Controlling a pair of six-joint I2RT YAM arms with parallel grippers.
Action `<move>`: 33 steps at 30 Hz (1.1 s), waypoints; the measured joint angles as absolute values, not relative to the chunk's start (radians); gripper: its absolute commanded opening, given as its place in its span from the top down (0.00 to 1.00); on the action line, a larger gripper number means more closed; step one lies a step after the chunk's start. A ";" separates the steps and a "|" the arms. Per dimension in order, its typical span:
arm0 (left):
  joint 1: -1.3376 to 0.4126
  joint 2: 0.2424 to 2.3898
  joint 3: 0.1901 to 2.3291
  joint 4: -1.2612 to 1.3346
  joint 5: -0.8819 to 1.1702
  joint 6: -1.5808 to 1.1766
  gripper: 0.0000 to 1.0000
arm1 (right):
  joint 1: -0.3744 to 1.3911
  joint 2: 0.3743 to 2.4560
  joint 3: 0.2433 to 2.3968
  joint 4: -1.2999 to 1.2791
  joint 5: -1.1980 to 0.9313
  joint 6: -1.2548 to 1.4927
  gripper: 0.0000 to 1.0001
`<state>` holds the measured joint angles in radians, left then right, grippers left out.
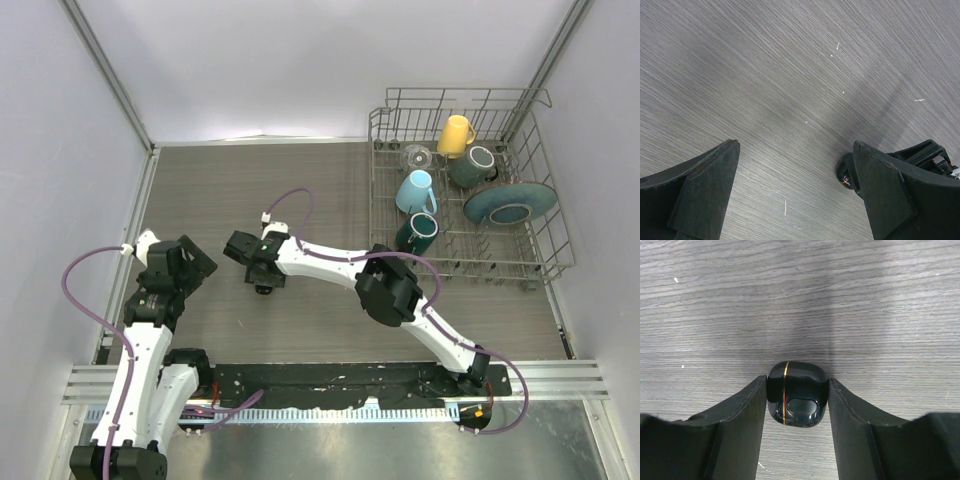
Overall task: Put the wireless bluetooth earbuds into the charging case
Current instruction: Pick up the charging case at the center of the board, then adjust the charging case.
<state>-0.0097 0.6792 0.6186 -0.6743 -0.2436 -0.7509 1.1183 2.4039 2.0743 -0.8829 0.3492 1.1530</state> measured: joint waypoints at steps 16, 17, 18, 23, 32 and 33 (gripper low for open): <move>-0.010 0.679 0.618 -0.650 -0.154 -0.734 0.00 | 1.113 2.203 1.767 -0.696 0.432 1.142 0.99; -0.010 0.677 0.617 -0.637 -0.136 -0.728 0.00 | 1.111 2.162 1.731 -0.677 0.449 1.138 0.99; -0.010 0.671 0.613 -0.620 -0.110 -0.723 0.00 | 1.111 2.122 1.707 -0.665 0.463 1.134 0.99; -0.010 0.585 0.571 -0.507 0.023 -0.714 0.00 | 1.082 1.942 1.696 -0.634 0.501 1.133 0.99; -0.042 0.489 0.483 -0.057 0.310 -0.750 0.00 | 0.923 1.735 1.591 -0.553 0.406 1.170 0.99; -0.048 0.496 0.472 0.003 0.334 -0.764 0.00 | 0.910 1.710 1.565 -0.546 0.392 1.182 0.99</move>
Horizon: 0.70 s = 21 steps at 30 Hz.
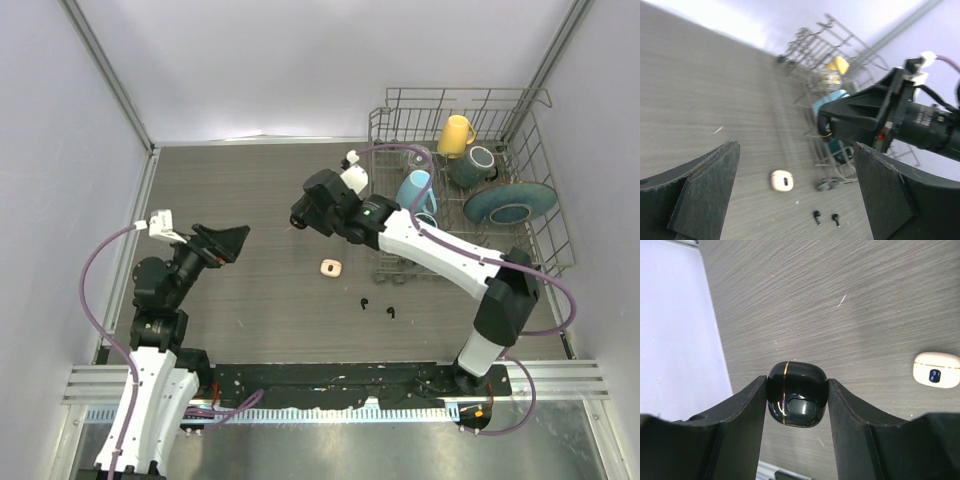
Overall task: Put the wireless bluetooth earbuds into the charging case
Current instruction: Adjust the charging case.
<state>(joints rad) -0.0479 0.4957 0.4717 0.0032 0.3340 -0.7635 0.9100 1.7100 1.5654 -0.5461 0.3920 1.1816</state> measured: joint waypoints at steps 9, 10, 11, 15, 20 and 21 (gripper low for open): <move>-0.307 0.670 0.487 0.352 0.386 -0.770 0.00 | 0.898 1.522 1.391 -0.442 0.309 1.293 0.99; -0.360 0.697 0.507 0.362 0.372 -0.747 0.00 | 0.896 1.505 1.374 -0.427 0.305 1.303 0.99; -0.408 0.723 0.523 0.371 0.355 -0.726 0.00 | 0.894 1.490 1.359 -0.416 0.303 1.313 0.99; -0.537 0.796 0.567 0.404 0.296 -0.668 0.01 | 0.873 1.428 1.294 -0.374 0.292 1.354 0.99; -0.633 0.857 0.587 0.418 0.203 -0.634 0.05 | 0.848 1.381 1.241 -0.348 0.276 1.387 0.99; -0.648 0.868 0.587 0.418 0.185 -0.628 0.05 | 0.845 1.372 1.231 -0.340 0.274 1.392 0.99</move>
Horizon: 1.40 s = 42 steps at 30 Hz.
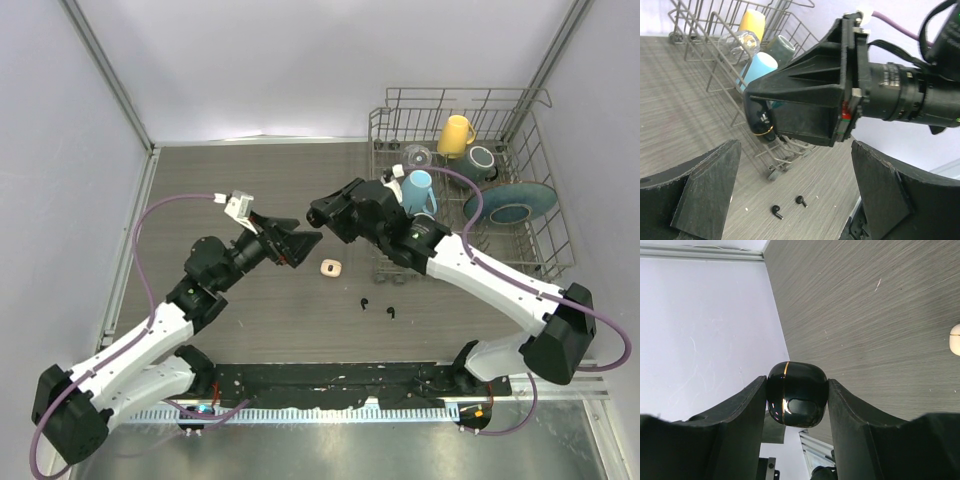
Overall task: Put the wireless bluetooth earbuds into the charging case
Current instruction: Adjust the charging case.
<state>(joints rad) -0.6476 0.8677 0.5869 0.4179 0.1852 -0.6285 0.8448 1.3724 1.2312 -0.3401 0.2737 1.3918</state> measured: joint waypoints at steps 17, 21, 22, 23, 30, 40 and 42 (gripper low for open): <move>-0.732 1.022 0.664 0.432 -0.012 -0.590 0.38 | 0.815 1.328 1.191 -0.259 0.168 1.435 0.99; -0.733 1.054 0.665 0.443 -0.020 -0.590 0.42 | 0.815 1.328 1.190 -0.248 0.148 1.441 0.99; -0.733 1.058 0.665 0.446 -0.024 -0.591 0.43 | 0.815 1.328 1.187 -0.242 0.144 1.444 0.99; -0.733 1.061 0.665 0.452 -0.027 -0.591 0.43 | 0.815 1.328 1.183 -0.239 0.142 1.444 0.99; -0.733 1.063 0.665 0.484 -0.052 -0.592 0.47 | 0.815 1.317 1.145 -0.230 0.134 1.453 0.99; -0.736 1.066 0.665 0.506 -0.057 -0.596 0.51 | 0.814 1.302 1.131 -0.210 0.132 1.466 0.99; -0.736 1.067 0.665 0.506 -0.057 -0.595 0.59 | 0.814 1.302 1.127 -0.206 0.132 1.468 0.99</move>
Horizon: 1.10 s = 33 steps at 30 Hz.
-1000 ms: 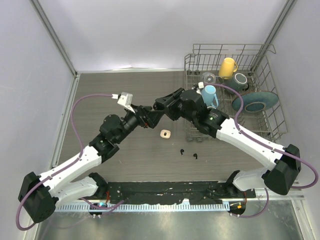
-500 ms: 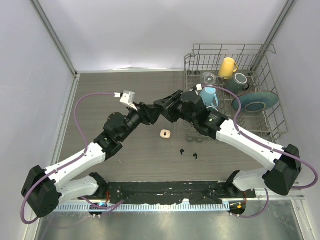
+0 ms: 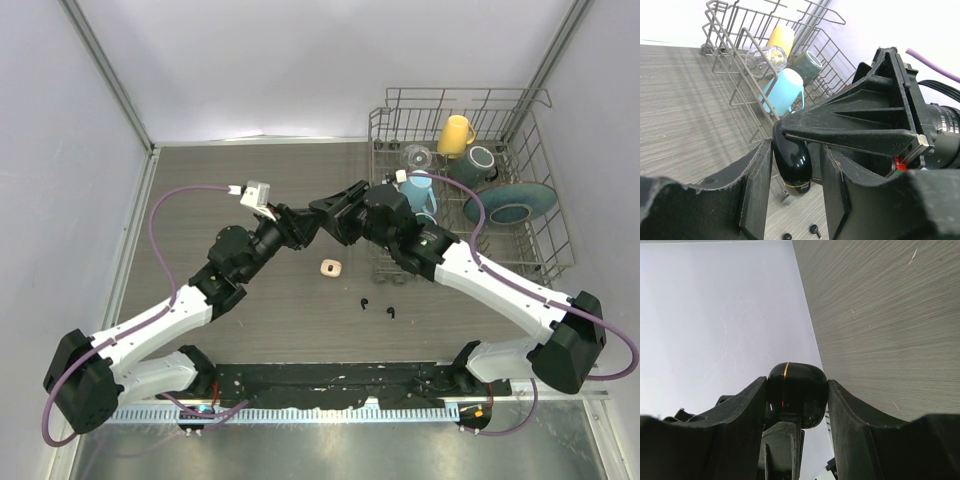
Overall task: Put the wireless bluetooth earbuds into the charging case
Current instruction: Adjust the charging case.
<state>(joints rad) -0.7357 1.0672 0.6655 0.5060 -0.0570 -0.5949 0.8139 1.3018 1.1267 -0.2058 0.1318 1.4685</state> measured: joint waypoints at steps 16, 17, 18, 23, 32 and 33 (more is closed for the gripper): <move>-0.736 1.083 0.665 0.505 -0.067 -0.609 0.65 | 0.814 1.301 1.114 -0.183 0.132 1.473 0.99; -0.736 1.085 0.665 0.505 -0.067 -0.613 0.69 | 0.814 1.301 1.114 -0.183 0.132 1.473 0.99; -0.736 1.087 0.665 0.506 -0.065 -0.617 0.71 | 0.814 1.302 1.114 -0.182 0.135 1.473 0.99; -0.736 1.089 0.665 0.506 -0.071 -0.624 0.95 | 0.813 1.301 1.112 -0.181 0.136 1.473 0.99; -0.739 1.089 0.661 0.512 -0.049 -0.589 1.00 | 0.809 1.259 1.031 -0.076 0.119 1.408 0.18; -0.739 1.088 0.658 0.517 -0.046 -0.580 1.00 | 0.805 1.242 1.007 -0.052 0.110 1.389 0.18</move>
<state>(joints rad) -0.7395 1.0882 0.6582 0.5167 -0.0460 -0.5800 0.8055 1.2419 1.0073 -0.0525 0.1097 1.3891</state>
